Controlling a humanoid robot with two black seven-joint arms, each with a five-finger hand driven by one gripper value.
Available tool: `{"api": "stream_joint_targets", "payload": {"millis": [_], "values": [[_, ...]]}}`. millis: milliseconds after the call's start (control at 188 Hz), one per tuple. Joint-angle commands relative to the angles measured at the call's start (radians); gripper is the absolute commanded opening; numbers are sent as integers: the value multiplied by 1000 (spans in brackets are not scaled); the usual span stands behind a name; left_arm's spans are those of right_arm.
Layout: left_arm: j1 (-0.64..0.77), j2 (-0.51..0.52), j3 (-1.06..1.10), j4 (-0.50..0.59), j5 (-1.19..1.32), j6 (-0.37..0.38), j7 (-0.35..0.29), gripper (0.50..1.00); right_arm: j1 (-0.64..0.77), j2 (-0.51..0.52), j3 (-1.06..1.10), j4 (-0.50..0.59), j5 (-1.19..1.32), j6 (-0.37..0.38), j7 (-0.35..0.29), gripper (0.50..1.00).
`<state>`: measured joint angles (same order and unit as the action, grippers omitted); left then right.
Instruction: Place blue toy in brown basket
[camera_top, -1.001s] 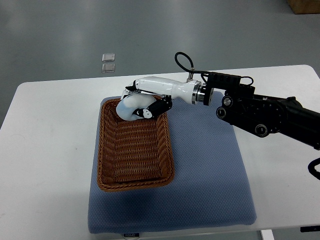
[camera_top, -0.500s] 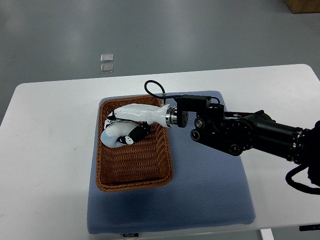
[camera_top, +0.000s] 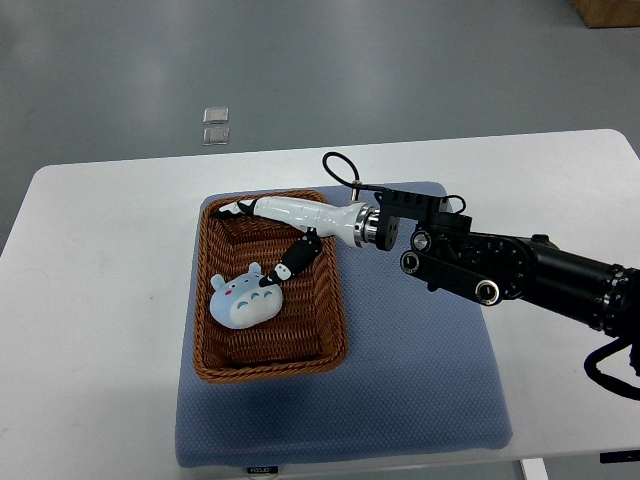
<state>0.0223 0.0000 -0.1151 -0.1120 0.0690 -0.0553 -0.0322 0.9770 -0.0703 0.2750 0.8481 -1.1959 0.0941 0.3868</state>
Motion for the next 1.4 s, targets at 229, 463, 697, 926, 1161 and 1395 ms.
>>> {"api": "stream_joint_targets", "payload": {"millis": [229,463,697,926,1161,1395], "values": [[1,0,0,0,0,0,0,1000,-24,-74,102,0,374,7,-32,911],[-1,0,0,0,0,0,0,1000,-84,-158,194,-1,688,68,-161,911],[-1,0,0,0,0,0,0,1000,-123,-226,217,-9,998,124,-207,913],[1,0,0,0,0,0,0,1000,-147,-253,213,-34,1190,145,-269,915],[1,0,0,0,0,0,0,1000,-152,-253,213,-73,1254,145,-335,915],[1,0,0,0,0,0,0,1000,-152,-253,199,-72,1283,170,-350,917]]}}
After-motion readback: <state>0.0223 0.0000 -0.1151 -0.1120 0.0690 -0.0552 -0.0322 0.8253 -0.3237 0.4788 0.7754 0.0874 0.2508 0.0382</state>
